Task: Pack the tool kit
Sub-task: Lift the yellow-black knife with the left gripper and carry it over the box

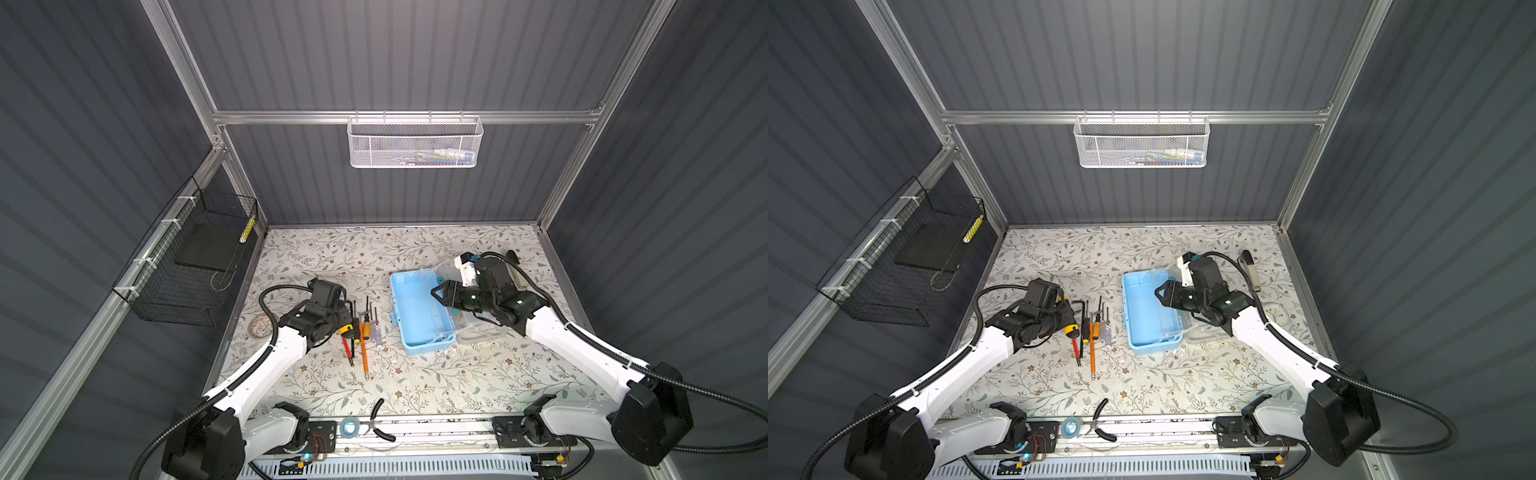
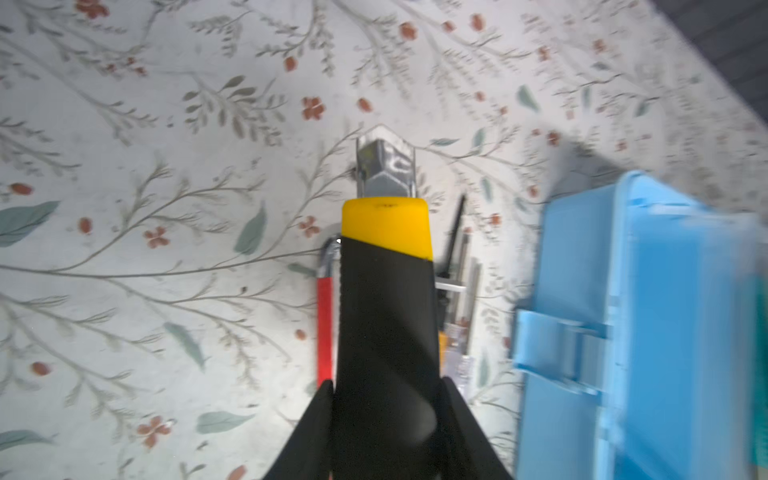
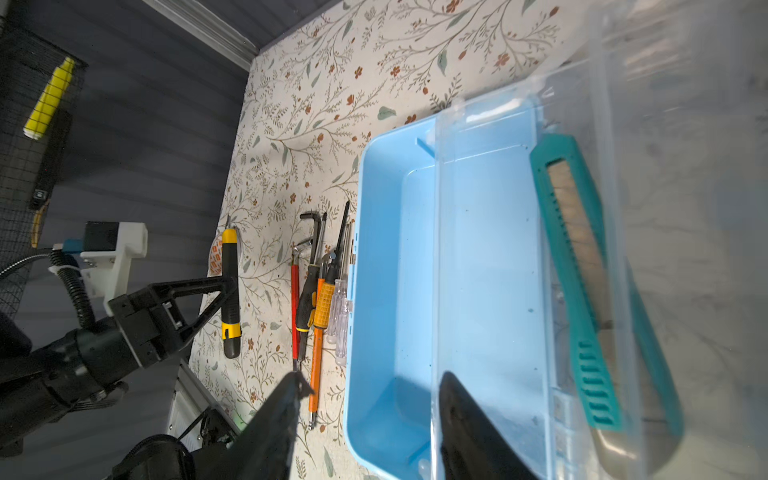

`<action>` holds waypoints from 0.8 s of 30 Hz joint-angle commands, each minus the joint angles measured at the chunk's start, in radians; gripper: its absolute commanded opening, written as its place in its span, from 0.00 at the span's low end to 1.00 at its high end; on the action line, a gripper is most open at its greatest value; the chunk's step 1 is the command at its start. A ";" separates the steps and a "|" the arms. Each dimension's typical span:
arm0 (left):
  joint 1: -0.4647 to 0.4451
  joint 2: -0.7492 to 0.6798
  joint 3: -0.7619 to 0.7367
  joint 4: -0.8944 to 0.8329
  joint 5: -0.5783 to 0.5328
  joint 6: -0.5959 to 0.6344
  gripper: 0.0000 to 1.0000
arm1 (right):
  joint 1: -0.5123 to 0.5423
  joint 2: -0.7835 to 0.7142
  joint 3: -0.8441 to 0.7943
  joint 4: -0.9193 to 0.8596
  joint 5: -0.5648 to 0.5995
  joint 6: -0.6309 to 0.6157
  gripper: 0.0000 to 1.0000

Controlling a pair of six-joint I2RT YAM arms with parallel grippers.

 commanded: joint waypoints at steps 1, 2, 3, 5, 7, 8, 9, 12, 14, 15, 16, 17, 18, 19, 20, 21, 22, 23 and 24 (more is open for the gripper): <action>-0.096 0.024 0.090 0.060 0.051 -0.076 0.19 | -0.039 -0.076 -0.024 -0.001 0.012 0.022 0.54; -0.131 0.041 0.115 0.077 0.035 -0.085 0.18 | -0.051 -0.097 -0.031 -0.004 0.014 0.026 0.54; -0.161 0.064 0.137 0.117 0.032 -0.098 0.18 | -0.067 -0.109 -0.038 -0.002 0.014 0.030 0.54; -0.204 0.117 0.177 0.194 0.051 -0.122 0.18 | -0.096 -0.168 -0.050 -0.009 0.012 0.032 0.54; -0.257 0.199 0.242 0.256 0.054 -0.124 0.18 | -0.121 -0.199 -0.055 -0.024 0.010 0.021 0.54; -0.279 0.239 0.277 0.265 0.054 -0.119 0.19 | -0.130 -0.209 -0.054 -0.036 0.012 0.017 0.54; -0.303 0.284 0.319 0.280 0.054 -0.106 0.19 | -0.141 -0.220 -0.053 -0.048 0.015 0.014 0.54; -0.351 0.409 0.431 0.296 0.067 -0.083 0.18 | -0.161 -0.248 -0.065 -0.052 0.015 0.008 0.54; -0.365 0.475 0.482 0.311 0.073 -0.083 0.18 | -0.167 -0.258 -0.070 -0.059 0.014 0.004 0.54; -0.372 0.506 0.507 0.323 0.086 -0.085 0.18 | -0.171 -0.263 -0.073 -0.064 0.014 0.004 0.54; -0.379 0.536 0.532 0.327 0.089 -0.084 0.18 | -0.174 -0.267 -0.078 -0.064 0.012 0.005 0.54; -0.386 0.560 0.553 0.324 0.089 -0.084 0.18 | -0.175 -0.270 -0.082 -0.064 0.010 0.006 0.54; -0.392 0.585 0.570 0.329 0.094 -0.084 0.18 | -0.177 -0.275 -0.088 -0.065 0.012 0.007 0.54; -0.398 0.607 0.590 0.325 0.093 -0.084 0.18 | -0.179 -0.279 -0.093 -0.066 0.012 0.006 0.54; -0.403 0.624 0.603 0.319 0.090 -0.084 0.18 | -0.180 -0.283 -0.098 -0.067 0.013 0.006 0.54; -0.406 0.642 0.603 0.317 0.090 -0.087 0.18 | -0.182 -0.286 -0.102 -0.069 0.013 0.004 0.54; -0.410 0.658 0.635 0.317 0.088 -0.089 0.18 | -0.184 -0.291 -0.106 -0.070 0.014 0.004 0.54; -0.415 0.673 0.646 0.317 0.087 -0.090 0.18 | -0.183 -0.295 -0.110 -0.071 0.014 0.005 0.54; -0.420 0.689 0.658 0.307 0.085 -0.092 0.18 | -0.183 -0.300 -0.115 -0.070 0.014 0.006 0.54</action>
